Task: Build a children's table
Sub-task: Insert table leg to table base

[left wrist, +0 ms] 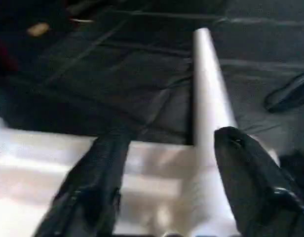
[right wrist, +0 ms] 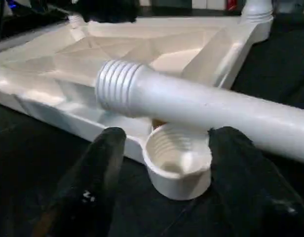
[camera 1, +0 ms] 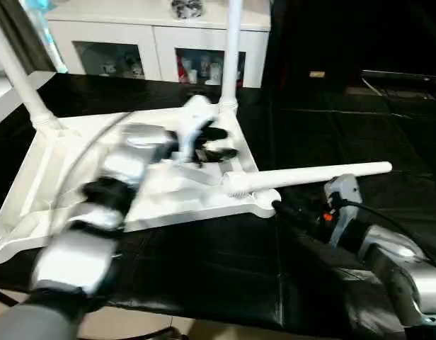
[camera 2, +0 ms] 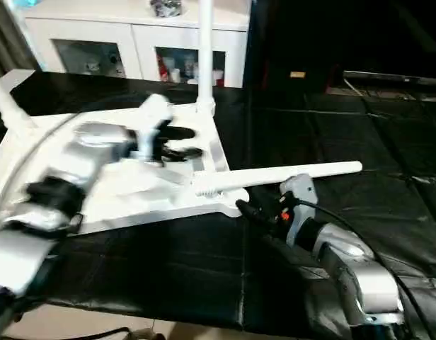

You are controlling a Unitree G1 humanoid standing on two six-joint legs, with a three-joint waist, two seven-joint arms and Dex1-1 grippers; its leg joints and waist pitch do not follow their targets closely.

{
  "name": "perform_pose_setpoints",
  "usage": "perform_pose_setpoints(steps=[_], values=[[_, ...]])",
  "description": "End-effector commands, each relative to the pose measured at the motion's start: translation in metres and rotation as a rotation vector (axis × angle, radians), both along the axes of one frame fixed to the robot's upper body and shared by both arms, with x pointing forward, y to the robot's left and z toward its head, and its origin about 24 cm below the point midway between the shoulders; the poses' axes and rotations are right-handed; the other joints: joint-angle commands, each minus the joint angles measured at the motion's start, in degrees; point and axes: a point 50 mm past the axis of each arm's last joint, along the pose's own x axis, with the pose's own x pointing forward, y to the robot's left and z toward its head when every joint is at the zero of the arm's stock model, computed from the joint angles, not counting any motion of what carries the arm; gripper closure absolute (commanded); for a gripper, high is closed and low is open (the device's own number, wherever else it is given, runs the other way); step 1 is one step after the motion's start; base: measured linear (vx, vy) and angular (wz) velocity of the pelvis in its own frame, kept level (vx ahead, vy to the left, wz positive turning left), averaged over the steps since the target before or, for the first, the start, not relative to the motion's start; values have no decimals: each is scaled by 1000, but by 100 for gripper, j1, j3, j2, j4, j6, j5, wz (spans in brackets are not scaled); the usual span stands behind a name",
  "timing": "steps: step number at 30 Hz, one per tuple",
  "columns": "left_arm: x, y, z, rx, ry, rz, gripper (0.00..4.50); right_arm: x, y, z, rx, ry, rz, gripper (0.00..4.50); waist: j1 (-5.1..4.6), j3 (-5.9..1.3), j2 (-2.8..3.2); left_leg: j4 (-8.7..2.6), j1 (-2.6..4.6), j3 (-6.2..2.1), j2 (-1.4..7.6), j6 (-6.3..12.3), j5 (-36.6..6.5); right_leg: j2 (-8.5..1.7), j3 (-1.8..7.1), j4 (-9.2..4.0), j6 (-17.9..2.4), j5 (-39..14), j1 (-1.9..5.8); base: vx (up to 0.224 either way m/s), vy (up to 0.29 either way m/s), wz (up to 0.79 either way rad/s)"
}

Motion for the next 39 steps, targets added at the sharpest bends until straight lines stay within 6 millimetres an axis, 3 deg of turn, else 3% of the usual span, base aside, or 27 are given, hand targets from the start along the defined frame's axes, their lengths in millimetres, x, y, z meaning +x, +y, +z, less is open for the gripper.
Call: perform_pose_setpoints(steps=[1,4,6,7,10,13,18,22,24,34,39], values=[[0,-5,-2,50,17,-35,119,-2,-4,-1,-48,4,-31,134,5,-424,-20,-316,32,-38,66,97,-957,-432,266,-510,-948,-874,366,0,0,0],[-4,-17,-14,93,73,-78,102,-7,-10,-2,-39,44,-37,112,2,-450,29,-299,19,-45,51,189,-866,-428,254,-494,-948,-771,398,0,0,0],[-6,-21,-22,138,92,-102,91,-10,-12,-2,-42,51,-27,101,-18,-458,18,-289,7,-40,44,267,-813,-417,248,-516,-914,-798,412,0,0,0],[-7,-23,-27,173,102,-107,79,-14,-12,-2,-40,59,-16,85,-16,-460,61,-283,12,-42,46,283,-818,-424,247,-518,-923,-817,404,0,0,0],[-6,-24,-31,213,79,-87,63,-16,-12,-3,-43,62,-12,66,-30,-459,53,-283,5,-41,39,323,-856,-415,233,-546,-869,-958,408,0,0,0],[-3,-24,-32,242,37,-58,41,-18,-12,-3,-46,63,-14,39,-39,-452,94,-291,21,-46,46,322,-944,-405,219,-586,-808,-1194,387,0,0,0],[3,-20,-30,307,-24,11,2,-24,-10,-2,-49,76,15,1,-26,-458,95,-300,26,-58,62,323,-986,-402,223,-581,-802,-1133,379,0,0,0],[4,-16,-32,346,-9,16,2,-24,-11,-1,-55,77,21,1,-22,-463,100,-291,18,-55,64,342,-907,-421,226,-569,-857,-1038,375,0,0,0],[4,-13,-35,376,6,29,2,-23,-12,-1,-66,77,21,1,-27,-458,56,-293,9,-49,56,355,-892,-424,222,-568,-860,-1062,382,0,0,0],[3,-11,-39,367,56,35,2,-21,-11,-1,-82,81,38,1,-14,-452,56,-294,11,-49,62,393,-873,-436,224,-581,-848,-1186,368,0,0,0],[4,-14,-35,314,63,29,47,-20,-11,-3,-96,80,39,0,-16,-448,61,-293,11,-47,60,393,-886,-438,222,-583,-867,-1195,369,0,0,0]])
